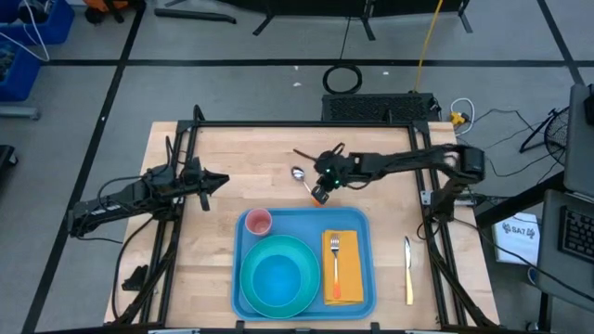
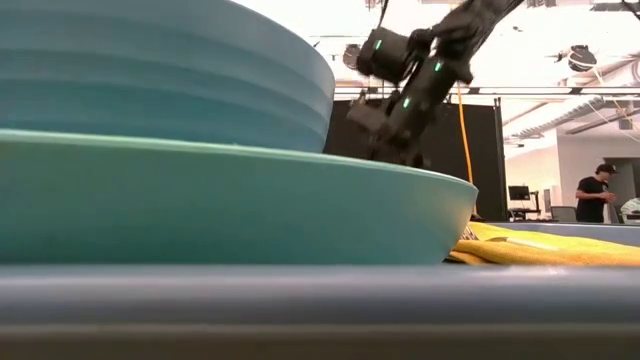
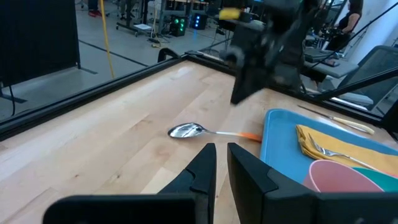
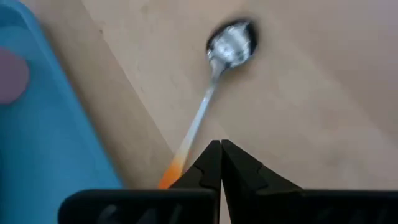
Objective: Set up tray
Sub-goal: Put the orange spoon on the yellow napkin to the right of the orange fork
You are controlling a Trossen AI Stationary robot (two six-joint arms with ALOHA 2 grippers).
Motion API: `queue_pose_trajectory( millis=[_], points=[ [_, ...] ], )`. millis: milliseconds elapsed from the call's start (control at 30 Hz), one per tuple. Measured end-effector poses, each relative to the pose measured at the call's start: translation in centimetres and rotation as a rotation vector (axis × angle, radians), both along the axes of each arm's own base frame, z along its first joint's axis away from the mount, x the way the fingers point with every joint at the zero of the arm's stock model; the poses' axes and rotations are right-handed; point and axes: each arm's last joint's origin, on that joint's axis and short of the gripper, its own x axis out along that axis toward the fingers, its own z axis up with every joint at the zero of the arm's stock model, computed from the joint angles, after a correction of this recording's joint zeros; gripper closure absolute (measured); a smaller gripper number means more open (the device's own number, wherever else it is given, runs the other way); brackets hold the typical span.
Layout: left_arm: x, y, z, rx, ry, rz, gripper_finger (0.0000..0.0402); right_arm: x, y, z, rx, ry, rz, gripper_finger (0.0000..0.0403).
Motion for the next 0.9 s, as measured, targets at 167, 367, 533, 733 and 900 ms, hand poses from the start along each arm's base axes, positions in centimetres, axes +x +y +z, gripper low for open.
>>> queue_pose_trajectory(
  millis=[167, 367, 533, 733, 900],
  points=[
    [0.0, 0.0, 0.0, 0.000, 0.000, 0.000, 0.0360, 2.0, -0.3, -3.2, 0.068, -0.052, 0.101, 0.0375],
    [0.0, 0.0, 0.0, 0.000, 0.000, 0.000, 0.0360, 2.3, -0.7, -3.3, 0.038, -0.065, 0.066, 0.0285],
    [0.0, 0.0, 0.0, 0.000, 0.000, 0.000, 0.0360, 2.1, -0.7, -3.5, 0.031, -0.037, 0.055, 0.0233],
    [0.0, 0.0, 0.0, 0.000, 0.000, 0.000, 0.0360, 2.3, -0.5, -3.4, 0.053, -0.054, 0.033, 0.0231],
    [0.0, 0.0, 0.0, 0.000, 0.000, 0.000, 0.0360, 2.4, -0.5, -4.5, 0.059, -0.029, 0.034, 0.0246]
  ],
)
